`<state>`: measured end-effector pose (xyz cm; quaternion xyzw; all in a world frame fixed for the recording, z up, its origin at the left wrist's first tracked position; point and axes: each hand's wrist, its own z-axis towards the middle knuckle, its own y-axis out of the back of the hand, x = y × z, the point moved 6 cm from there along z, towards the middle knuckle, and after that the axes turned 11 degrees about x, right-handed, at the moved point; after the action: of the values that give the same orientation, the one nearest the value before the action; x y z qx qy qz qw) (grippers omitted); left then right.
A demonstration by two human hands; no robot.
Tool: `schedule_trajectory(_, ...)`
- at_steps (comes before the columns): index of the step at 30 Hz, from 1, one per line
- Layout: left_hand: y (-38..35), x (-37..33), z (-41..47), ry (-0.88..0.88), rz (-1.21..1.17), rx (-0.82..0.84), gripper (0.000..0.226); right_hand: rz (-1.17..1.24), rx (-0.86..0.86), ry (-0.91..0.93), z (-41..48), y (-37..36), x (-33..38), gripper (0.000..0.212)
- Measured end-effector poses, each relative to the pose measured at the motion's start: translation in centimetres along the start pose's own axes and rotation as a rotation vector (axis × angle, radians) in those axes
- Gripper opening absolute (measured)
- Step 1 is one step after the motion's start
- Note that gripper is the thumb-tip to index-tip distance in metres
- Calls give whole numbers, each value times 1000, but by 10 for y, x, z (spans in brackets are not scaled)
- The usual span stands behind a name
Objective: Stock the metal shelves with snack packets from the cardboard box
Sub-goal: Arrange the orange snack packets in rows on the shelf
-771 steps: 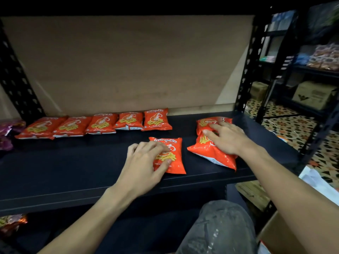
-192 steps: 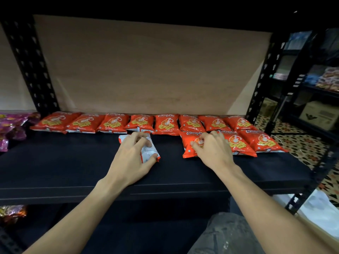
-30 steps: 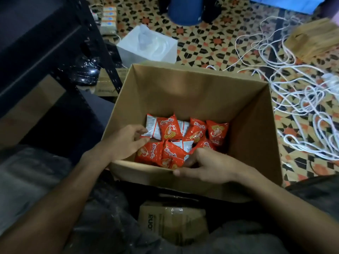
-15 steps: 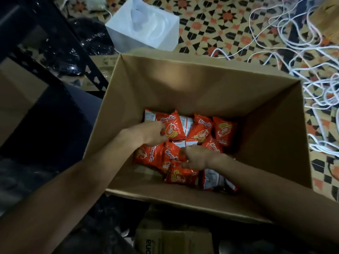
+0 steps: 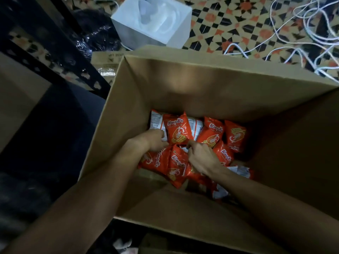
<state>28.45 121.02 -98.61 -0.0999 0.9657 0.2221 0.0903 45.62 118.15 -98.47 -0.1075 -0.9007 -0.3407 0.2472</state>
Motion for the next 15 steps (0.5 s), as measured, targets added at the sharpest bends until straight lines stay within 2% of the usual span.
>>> schedule_trajectory(3,-7,10,10,37,-9,27,44,-154,95,-148,6,-10,-7,42)
schedule_trajectory(5,-11,16,16,53,-24,41,46,-296,161,-180,9,-23,-11,57)
schedule_trajectory(6,-12,18,19,57,-28,36,46,-362,170,-177,10,-26,-11,57)
schedule_trajectory(9,-16,15,25,54,5,30,44,-412,167,-127,11,-25,-9,42)
schedule_trajectory(12,-18,6,30,21,90,13,37,-194,229,-132,4,-4,-14,25)
schedule_trajectory(15,-19,-12,30,-69,207,-39,34,-106,165,-118,-10,32,-17,13)
